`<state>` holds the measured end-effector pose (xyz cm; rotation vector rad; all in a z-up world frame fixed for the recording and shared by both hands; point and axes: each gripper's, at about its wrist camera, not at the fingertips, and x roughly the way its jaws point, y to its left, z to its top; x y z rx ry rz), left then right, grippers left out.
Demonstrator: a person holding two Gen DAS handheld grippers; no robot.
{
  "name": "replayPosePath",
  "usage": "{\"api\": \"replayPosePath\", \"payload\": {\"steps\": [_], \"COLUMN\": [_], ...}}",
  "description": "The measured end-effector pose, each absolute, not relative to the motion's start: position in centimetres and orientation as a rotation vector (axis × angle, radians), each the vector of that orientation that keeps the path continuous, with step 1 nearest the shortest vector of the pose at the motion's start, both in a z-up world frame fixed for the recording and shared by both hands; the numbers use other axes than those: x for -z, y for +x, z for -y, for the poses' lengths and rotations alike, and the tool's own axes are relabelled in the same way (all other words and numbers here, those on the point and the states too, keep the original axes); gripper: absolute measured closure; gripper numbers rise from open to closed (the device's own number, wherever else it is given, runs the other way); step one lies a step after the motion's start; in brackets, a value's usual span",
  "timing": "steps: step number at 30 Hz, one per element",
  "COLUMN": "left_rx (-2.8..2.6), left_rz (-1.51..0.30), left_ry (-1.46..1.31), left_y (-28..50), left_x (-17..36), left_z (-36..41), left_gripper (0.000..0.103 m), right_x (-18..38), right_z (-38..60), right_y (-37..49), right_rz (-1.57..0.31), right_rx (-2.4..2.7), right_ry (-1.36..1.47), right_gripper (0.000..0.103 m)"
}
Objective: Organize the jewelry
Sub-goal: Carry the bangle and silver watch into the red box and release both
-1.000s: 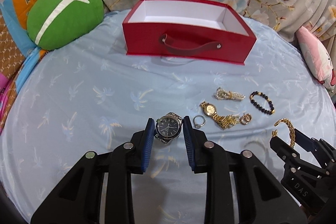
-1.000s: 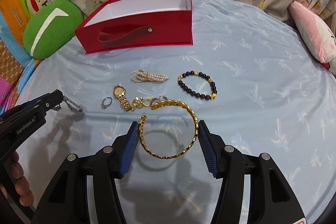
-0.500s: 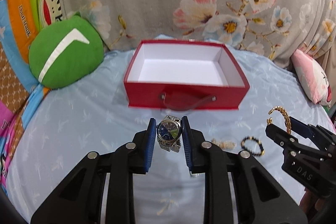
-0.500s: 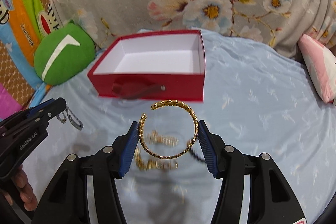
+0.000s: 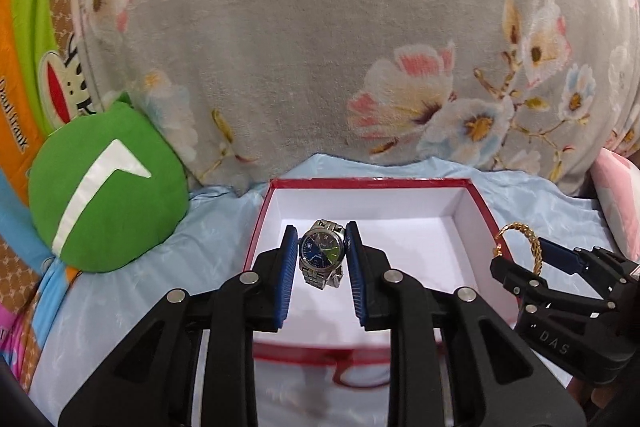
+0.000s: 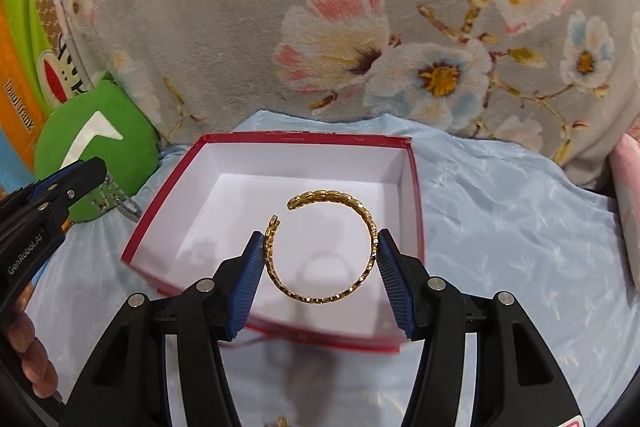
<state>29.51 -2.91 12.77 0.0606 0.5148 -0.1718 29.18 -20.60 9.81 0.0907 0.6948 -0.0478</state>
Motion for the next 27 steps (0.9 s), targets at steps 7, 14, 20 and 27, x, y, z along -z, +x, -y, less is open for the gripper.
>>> {"api": "replayPosePath", "payload": {"steps": [7, 14, 20, 27], "left_rx": [0.159, 0.148, 0.136, 0.113], "left_rz": [-0.559, -0.614, -0.663, -0.619], "left_ry": [0.088, 0.1, 0.096, 0.126], "left_y": [36.2, 40.4, 42.1, 41.3], "left_x": [-9.7, -6.6, -4.8, -4.9], "left_z": [5.3, 6.8, 7.5, 8.0], "left_gripper": [0.079, 0.079, 0.078, 0.064], "right_x": [-6.9, -4.1, -3.9, -4.5], "right_z": [21.5, 22.4, 22.5, 22.2], "right_y": [35.9, 40.1, 41.1, 39.9], "right_rz": [-0.752, -0.814, -0.825, -0.785], "right_rx": [0.054, 0.061, 0.054, 0.079], "right_ry": [0.115, 0.113, 0.105, 0.068], "right_gripper": [0.048, 0.048, 0.045, 0.033]}}
